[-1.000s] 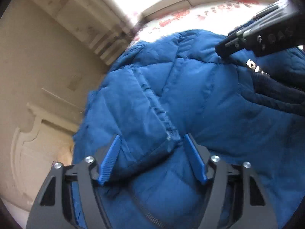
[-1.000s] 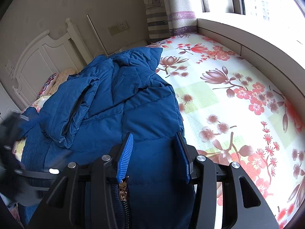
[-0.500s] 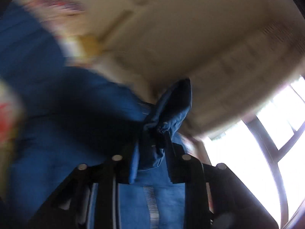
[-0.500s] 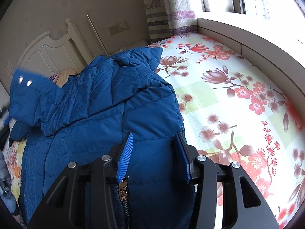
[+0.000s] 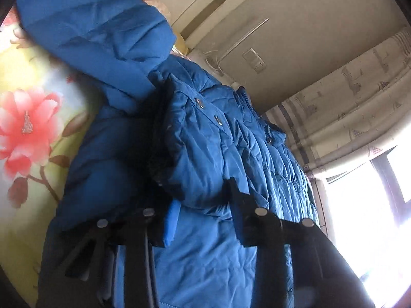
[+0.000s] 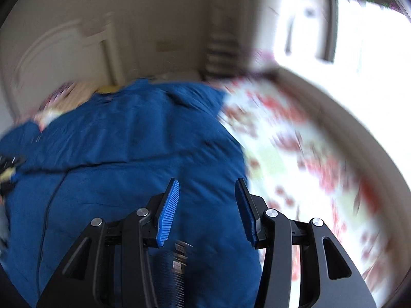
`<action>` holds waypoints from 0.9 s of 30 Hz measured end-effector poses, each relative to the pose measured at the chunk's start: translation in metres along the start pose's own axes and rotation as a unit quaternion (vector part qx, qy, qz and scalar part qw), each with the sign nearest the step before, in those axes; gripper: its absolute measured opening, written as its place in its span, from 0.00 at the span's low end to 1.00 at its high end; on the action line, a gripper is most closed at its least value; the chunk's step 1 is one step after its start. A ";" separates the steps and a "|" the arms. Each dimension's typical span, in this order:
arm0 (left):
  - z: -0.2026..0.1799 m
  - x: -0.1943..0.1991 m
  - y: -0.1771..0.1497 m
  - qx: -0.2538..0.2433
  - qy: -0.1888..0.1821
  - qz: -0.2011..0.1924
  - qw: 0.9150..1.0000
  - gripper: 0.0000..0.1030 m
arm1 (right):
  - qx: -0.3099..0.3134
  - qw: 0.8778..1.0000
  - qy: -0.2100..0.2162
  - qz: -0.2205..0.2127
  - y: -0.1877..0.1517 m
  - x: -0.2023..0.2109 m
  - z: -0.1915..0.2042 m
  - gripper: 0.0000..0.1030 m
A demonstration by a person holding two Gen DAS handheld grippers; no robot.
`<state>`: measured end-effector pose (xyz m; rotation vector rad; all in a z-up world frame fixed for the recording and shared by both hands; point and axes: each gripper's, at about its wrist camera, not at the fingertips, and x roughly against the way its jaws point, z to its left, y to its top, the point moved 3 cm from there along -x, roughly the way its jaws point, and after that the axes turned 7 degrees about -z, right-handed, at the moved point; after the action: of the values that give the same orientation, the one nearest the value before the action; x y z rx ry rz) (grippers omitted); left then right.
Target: Fold large clothes
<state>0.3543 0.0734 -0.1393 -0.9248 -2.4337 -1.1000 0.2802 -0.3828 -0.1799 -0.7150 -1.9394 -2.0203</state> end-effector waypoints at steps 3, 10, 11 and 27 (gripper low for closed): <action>-0.005 -0.002 -0.001 -0.019 0.007 -0.003 1.000 0.33 | 0.080 0.996 0.027 0.009 0.021 -0.011 0.044 0.44; -0.012 -0.008 -0.007 -0.057 0.002 -0.009 0.998 0.33 | 0.128 0.989 0.029 0.062 0.027 -0.088 0.091 0.44; -0.016 -0.008 -0.008 -0.069 0.004 -0.009 0.998 0.33 | 0.108 0.991 0.030 0.066 0.025 -0.093 0.085 0.44; -0.008 -0.003 -0.008 -0.060 0.015 -0.026 0.998 0.33 | 0.035 0.999 0.022 0.016 0.071 -0.096 0.063 0.48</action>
<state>0.3512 0.0624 -0.1395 -0.8765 -2.4022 -1.2811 0.4078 -0.3414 -0.1678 -0.6747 -1.9497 -1.9222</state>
